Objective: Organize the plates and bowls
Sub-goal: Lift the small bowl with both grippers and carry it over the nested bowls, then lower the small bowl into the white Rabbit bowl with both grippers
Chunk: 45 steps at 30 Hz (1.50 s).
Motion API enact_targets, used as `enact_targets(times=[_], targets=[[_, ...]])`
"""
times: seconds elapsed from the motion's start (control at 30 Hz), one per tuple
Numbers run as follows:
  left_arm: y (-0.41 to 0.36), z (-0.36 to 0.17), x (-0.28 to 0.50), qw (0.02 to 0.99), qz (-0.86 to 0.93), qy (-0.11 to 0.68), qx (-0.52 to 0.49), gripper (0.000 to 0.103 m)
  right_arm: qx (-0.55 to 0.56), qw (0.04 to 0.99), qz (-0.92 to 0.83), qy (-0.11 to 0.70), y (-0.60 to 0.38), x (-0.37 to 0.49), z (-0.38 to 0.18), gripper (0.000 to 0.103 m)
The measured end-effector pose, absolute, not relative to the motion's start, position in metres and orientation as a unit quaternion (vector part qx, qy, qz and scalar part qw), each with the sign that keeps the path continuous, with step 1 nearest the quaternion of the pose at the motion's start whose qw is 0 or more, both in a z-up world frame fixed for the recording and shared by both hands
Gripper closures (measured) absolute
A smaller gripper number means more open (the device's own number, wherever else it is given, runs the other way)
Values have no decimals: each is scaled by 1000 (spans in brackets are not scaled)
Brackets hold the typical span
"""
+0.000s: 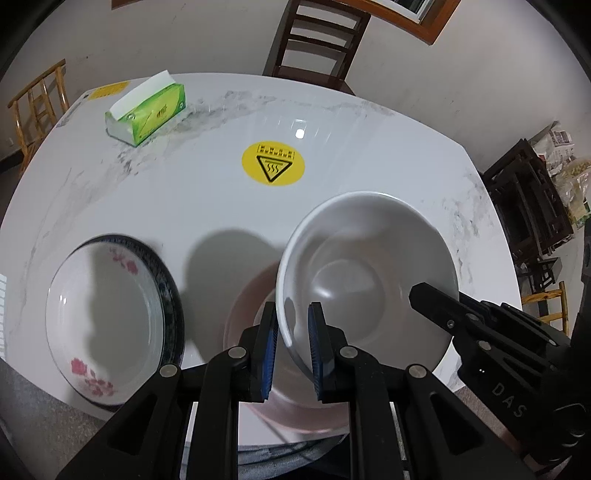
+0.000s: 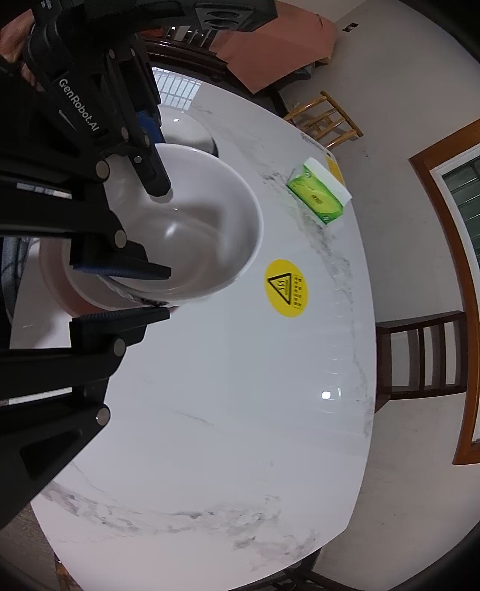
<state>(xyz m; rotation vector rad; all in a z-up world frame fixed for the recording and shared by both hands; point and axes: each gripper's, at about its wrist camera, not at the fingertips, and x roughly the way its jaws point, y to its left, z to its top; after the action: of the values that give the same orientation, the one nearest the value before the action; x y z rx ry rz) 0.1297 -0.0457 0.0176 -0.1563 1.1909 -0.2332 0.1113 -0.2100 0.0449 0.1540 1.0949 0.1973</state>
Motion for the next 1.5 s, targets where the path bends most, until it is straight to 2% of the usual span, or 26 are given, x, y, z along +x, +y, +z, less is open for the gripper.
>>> enact_targets(times=[0.53,1.5], targets=[[-42,-3,113,806,-98,580,-70,89,77,825,98,551,-202,97,13,88],[-43,-17,115,800,-94,590,-66,89,77,818,93,562,-200,100,1,87]])
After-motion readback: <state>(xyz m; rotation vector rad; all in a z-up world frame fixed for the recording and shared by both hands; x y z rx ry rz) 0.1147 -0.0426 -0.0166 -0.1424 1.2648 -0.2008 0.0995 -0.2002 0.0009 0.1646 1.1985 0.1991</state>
